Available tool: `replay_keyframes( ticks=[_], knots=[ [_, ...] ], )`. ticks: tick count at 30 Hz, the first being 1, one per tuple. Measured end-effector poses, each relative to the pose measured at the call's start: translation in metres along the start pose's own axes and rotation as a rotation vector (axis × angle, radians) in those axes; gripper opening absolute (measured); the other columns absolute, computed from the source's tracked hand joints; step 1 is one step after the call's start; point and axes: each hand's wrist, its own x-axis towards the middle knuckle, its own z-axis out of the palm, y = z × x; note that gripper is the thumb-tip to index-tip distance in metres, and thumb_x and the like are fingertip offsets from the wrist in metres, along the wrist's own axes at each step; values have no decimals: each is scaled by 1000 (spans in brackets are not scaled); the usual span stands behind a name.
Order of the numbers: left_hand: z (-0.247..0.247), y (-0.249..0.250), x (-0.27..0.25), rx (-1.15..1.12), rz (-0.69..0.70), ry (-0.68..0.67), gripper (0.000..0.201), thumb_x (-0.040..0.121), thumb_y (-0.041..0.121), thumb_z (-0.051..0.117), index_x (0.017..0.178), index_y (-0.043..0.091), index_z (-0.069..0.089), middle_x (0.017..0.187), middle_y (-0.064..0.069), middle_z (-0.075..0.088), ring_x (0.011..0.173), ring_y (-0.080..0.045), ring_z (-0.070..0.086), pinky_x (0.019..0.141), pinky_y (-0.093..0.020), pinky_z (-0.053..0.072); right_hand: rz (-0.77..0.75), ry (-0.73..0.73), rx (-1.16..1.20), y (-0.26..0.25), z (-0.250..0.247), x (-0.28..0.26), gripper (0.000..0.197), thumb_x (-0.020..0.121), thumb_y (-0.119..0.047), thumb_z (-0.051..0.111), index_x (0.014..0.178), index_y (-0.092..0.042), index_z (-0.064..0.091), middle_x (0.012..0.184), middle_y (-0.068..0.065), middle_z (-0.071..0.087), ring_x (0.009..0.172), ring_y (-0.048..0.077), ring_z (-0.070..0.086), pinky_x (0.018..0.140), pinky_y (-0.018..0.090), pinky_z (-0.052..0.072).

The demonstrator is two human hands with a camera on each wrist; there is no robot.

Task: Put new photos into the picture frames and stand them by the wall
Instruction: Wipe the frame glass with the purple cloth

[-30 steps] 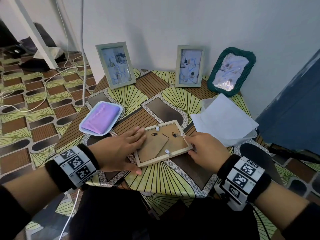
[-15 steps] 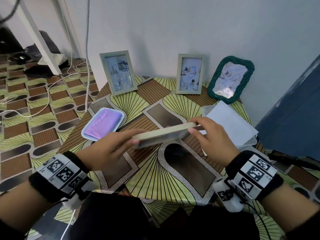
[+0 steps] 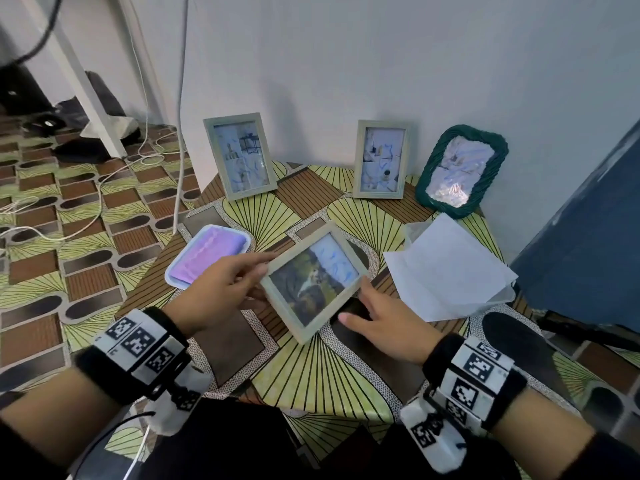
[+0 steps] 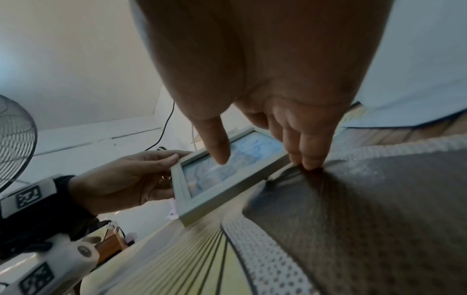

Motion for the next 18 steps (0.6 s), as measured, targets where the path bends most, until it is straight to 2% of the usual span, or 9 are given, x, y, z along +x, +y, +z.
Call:
replay_keyframes(
  ticks=[2,3,6,8,10,12,15,18],
  knots=[
    [1,-7,-2,75,-17,-15,34,100,12,52,133,11,58,98,-14,71,77,-18,72,71,-29,61,-4,18,-66,-3,3,-1,57,92,-48,56,135,-23,29,118,-6,64,107,14,61,94,42,50],
    [2,-10,-4,137,-10,-26,34,98,13,55,132,12,59,98,-12,72,78,-18,72,70,-27,60,-4,28,-66,-4,2,1,54,92,-49,56,132,-22,30,116,-6,65,105,14,62,93,41,51],
    [4,-16,-13,427,43,-65,37,94,25,64,131,18,62,90,3,75,77,-8,68,76,-27,55,3,27,-121,-8,-4,6,57,95,-49,51,138,-21,29,120,-3,64,106,17,61,95,38,49],
    [5,-17,-20,505,38,-101,38,92,32,66,129,24,62,86,8,75,80,-5,68,83,-31,54,1,5,-163,-10,-10,10,56,96,-49,49,142,-25,28,123,-4,63,107,16,60,95,35,48],
    [8,-17,-26,558,44,-135,30,92,34,67,121,31,67,83,11,75,78,-2,67,82,-31,55,-12,-26,-206,-11,-14,14,55,97,-47,50,144,-30,27,126,-5,62,110,16,59,97,36,47],
    [11,-16,-28,634,58,-146,25,91,39,66,113,28,71,83,11,74,77,-2,66,77,-30,55,-12,-40,-262,-12,-16,18,58,96,-45,51,146,-30,24,126,-4,62,110,18,59,98,37,47],
    [10,-11,-25,765,52,-125,29,88,45,67,104,22,74,79,11,71,72,-2,63,68,-26,51,-11,-36,-314,-16,-16,20,59,97,-44,51,147,-29,22,124,-3,63,106,19,60,95,37,49],
    [3,-4,-19,863,73,-79,29,85,46,70,103,23,75,82,14,72,73,-1,64,73,-28,55,-37,-2,-371,-18,-11,18,56,97,-42,50,144,-24,24,122,-1,63,100,18,60,89,37,51]
  ],
)
